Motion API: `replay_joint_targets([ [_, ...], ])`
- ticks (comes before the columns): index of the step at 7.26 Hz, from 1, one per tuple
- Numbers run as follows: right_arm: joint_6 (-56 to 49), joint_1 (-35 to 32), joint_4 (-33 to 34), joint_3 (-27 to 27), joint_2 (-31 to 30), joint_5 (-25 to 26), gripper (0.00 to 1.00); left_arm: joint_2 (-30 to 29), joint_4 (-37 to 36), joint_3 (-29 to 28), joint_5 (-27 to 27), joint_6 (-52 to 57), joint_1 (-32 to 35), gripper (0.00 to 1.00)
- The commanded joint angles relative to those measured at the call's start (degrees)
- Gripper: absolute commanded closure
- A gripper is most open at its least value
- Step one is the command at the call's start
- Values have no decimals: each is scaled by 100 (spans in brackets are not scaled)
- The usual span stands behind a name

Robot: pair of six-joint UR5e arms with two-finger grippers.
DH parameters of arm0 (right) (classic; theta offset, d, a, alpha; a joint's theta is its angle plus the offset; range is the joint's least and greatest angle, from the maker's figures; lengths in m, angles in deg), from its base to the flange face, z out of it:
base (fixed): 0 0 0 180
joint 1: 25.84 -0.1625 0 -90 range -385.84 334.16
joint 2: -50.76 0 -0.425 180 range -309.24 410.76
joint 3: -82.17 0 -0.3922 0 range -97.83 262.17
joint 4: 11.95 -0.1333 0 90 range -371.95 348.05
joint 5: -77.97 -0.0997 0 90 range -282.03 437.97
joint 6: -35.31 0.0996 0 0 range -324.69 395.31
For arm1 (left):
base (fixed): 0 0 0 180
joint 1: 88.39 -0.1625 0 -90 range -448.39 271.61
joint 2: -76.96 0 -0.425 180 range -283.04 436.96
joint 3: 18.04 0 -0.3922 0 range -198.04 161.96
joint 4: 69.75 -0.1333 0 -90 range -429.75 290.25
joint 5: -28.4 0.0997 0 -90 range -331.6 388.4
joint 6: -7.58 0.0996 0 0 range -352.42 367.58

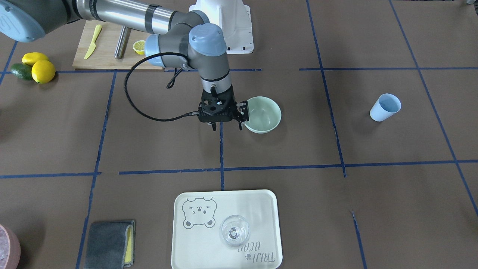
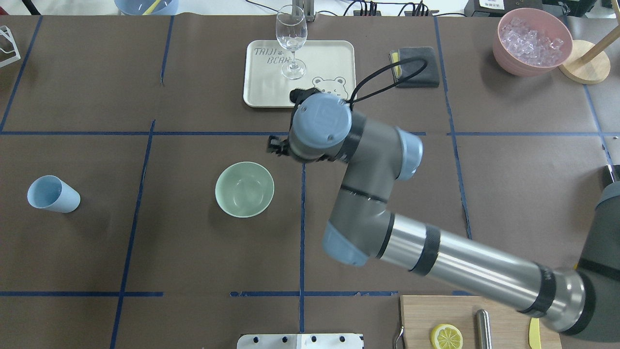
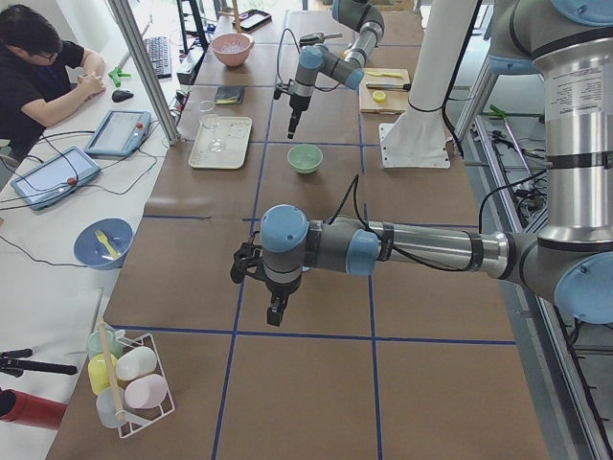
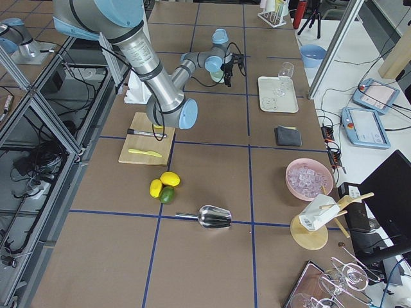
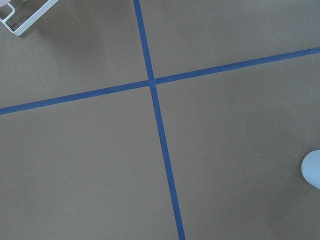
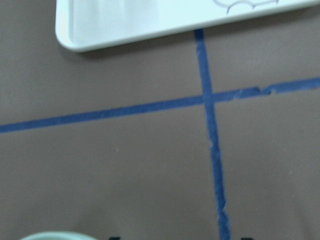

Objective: Pour ice into bowl

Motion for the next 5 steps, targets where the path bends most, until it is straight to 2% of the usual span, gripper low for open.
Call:
replay_joint_targets([
  [1, -1729, -1481, 846, -1015, -912, -1312, 0, -138, 1, 313, -2, -13, 0, 0],
  [2, -2730, -2175, 1128, -1446, -1421, -1761, 0, -338, 1, 332, -11, -31, -35, 0],
  [3, -3654, -2652, 1235, -1685, -1992, -1975, 0, -384, 19, 350, -11, -31, -35, 0],
  [4, -4716, -3118, 1263, -1635, -2363, -2073, 0, -489, 254, 359, -11, -31, -35, 0],
  [5, -5710, -3592, 1237, -1513, -2741, -2265, 0, -507, 961, 333, -11, -40, -35, 0],
])
